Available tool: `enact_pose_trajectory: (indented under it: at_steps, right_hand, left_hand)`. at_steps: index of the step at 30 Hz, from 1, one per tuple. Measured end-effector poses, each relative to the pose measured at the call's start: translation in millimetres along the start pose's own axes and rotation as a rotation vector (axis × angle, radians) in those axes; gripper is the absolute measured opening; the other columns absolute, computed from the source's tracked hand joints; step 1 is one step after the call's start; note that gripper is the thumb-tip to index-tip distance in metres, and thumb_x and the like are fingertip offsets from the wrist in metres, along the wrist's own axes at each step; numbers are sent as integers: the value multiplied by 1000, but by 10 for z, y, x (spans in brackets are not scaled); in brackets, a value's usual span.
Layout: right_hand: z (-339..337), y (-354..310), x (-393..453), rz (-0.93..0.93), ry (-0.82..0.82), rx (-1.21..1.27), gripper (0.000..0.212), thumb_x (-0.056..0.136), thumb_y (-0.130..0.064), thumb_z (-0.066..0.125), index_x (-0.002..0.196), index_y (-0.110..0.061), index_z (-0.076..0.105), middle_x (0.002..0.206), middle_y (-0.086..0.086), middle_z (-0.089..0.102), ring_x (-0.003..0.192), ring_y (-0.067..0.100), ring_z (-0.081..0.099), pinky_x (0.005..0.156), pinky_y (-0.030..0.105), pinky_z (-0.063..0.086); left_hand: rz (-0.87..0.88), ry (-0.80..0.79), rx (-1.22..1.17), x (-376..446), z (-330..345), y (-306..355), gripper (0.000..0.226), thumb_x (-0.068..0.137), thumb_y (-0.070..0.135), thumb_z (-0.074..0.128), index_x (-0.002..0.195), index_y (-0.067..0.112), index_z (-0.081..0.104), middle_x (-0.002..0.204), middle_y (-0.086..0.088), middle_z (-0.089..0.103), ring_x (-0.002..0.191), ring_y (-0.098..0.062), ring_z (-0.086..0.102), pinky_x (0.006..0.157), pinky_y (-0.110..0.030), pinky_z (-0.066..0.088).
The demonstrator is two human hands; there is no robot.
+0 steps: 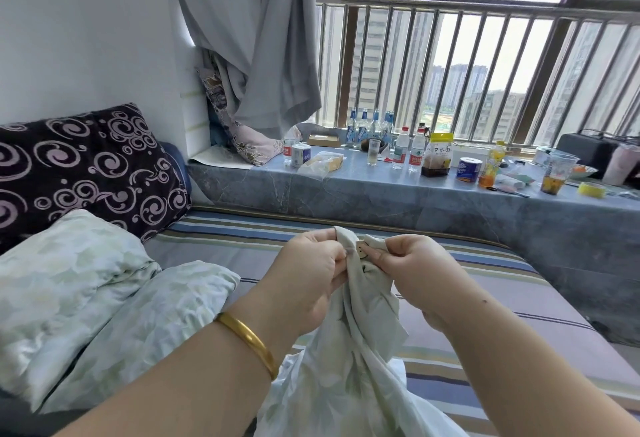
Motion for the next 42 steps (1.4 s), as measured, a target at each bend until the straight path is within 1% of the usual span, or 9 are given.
enact_pose_trajectory:
  at_steps: [3, 7, 16, 24, 27, 31, 36, 39, 42]
  right_hand:
    - [6, -27, -17, 7, -53, 62, 20, 89, -36, 70, 83, -19, 79, 77, 3, 78, 58, 7, 57, 56, 25, 48]
    - [-9, -41, -20, 5, -85, 65, 21, 89, -36, 70, 80, -21, 80, 89, 9, 78, 75, 19, 60, 90, 47, 54]
    - [17, -67, -29, -11, -86, 47, 20, 90, -35, 70, 81, -20, 80, 91, 13, 77, 76, 22, 59, 93, 54, 51]
    - [26, -81, -49, -45, -83, -13, 26, 95, -26, 64, 81, -7, 77, 71, 13, 67, 62, 15, 50, 60, 27, 43]
    - [99, -44, -53, -7, -116, 71, 26, 98, -16, 59, 84, -1, 75, 74, 13, 64, 62, 17, 52, 59, 25, 48]
    - [189, -35, -113, 153, -232, 488, 22, 95, -3, 51, 85, 3, 70, 82, 20, 68, 65, 24, 64, 58, 27, 59]
    - [211, 46, -79, 179, -192, 483, 66, 77, -46, 79, 102, 13, 69, 82, 24, 66, 76, 28, 60, 78, 34, 54]
    - [198, 113, -15, 160, -90, 511, 53, 85, -35, 74, 98, 16, 67, 82, 22, 64, 77, 29, 56, 88, 48, 52]
    - [169, 141, 25, 141, -69, 571, 29, 92, -25, 67, 80, 1, 73, 75, 16, 68, 64, 22, 63, 74, 35, 58]
  left_hand:
    - [39, -41, 44, -13, 30, 22, 36, 97, -14, 30, 111, -6, 62, 43, 4, 59, 38, -3, 57, 59, -19, 56]
    - [75, -72, 47, -39, 73, 98, 44, 94, -13, 28, 94, 1, 69, 69, -6, 74, 61, -11, 71, 61, -20, 58]
    - [126, 7, -36, -43, 42, 57, 29, 95, -8, 48, 92, 5, 74, 82, -12, 75, 69, -16, 71, 60, -19, 57]
    - [156, 99, -159, 0, -7, -26, 15, 90, -7, 62, 92, 5, 72, 81, -9, 78, 71, -14, 75, 60, -17, 56]
    - [174, 162, -170, 3, -40, -41, 13, 85, -7, 68, 87, 5, 72, 78, -9, 78, 68, -15, 74, 58, -18, 57]
    - [295, 185, 48, -5, -83, 78, 18, 83, -2, 74, 81, 16, 70, 73, 4, 77, 69, -8, 74, 62, -18, 57]
    - [422, 187, 392, -25, -71, 146, 21, 81, 6, 78, 81, 25, 70, 80, 8, 78, 81, -10, 75, 80, -33, 60]
    - [491, 189, 453, -32, -51, 170, 25, 79, 5, 80, 83, 27, 68, 80, 9, 76, 81, -6, 73, 83, -33, 60]
    - [529, 167, 502, -5, -42, 204, 27, 76, 9, 84, 88, 28, 68, 82, 13, 75, 81, -1, 72, 81, -25, 59]
Point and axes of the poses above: each hand's wrist, its own x-axis towards the middle knuckle, its own z-axis out of the palm, y = z × x, the point moved 8 cm from there along x, towards the middle knuckle
